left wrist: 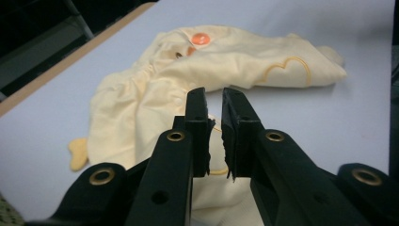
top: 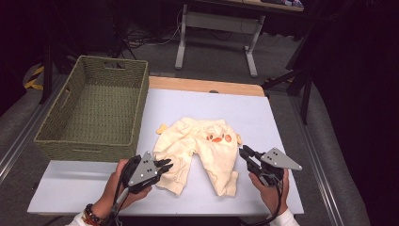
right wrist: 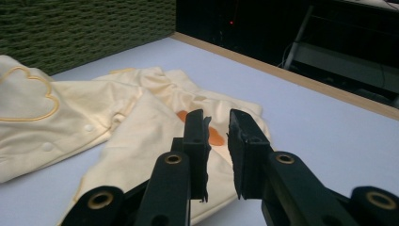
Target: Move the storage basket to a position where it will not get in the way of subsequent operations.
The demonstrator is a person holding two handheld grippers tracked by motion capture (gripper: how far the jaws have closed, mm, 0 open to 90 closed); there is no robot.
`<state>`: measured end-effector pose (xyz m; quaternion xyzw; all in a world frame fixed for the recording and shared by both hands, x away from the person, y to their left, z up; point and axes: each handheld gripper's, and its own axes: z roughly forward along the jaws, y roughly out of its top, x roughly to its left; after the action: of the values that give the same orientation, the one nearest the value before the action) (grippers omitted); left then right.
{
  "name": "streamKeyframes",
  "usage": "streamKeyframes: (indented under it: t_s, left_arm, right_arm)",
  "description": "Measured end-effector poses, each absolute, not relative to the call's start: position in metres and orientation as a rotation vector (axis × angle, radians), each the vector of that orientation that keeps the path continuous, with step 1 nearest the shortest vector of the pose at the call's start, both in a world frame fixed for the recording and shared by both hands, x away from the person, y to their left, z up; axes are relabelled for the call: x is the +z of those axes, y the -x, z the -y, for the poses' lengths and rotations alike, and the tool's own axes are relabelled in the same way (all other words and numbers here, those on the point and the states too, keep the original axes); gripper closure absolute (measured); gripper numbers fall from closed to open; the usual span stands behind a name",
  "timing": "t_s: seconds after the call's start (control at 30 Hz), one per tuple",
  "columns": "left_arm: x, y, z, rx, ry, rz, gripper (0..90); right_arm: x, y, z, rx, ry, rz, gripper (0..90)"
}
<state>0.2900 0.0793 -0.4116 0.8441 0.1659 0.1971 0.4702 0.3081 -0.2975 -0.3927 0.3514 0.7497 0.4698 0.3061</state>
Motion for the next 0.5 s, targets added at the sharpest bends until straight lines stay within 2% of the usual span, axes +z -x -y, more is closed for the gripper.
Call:
streamKeyframes:
  t_s: [0.37,0.43,0.5]
  left_arm:
    - [-0.444,-0.284,-0.070,0.380,-2.152,-0.421,57.6]
    - [-0.448,-0.285,-0.067,0.380,-2.174,-0.413,54.5]
    - [-0.452,-0.287,-0.066,0.361,-2.183,-0.411,50.2]
  right_arm:
    - [-0.411,-0.292,0.272,1.287,-0.831,-2.166,63.2]
    - [-0.415,-0.291,0.265,1.279,-0.813,-2.199,58.6]
    - [-0.418,-0.290,0.258,1.260,-0.795,-2.235,48.0]
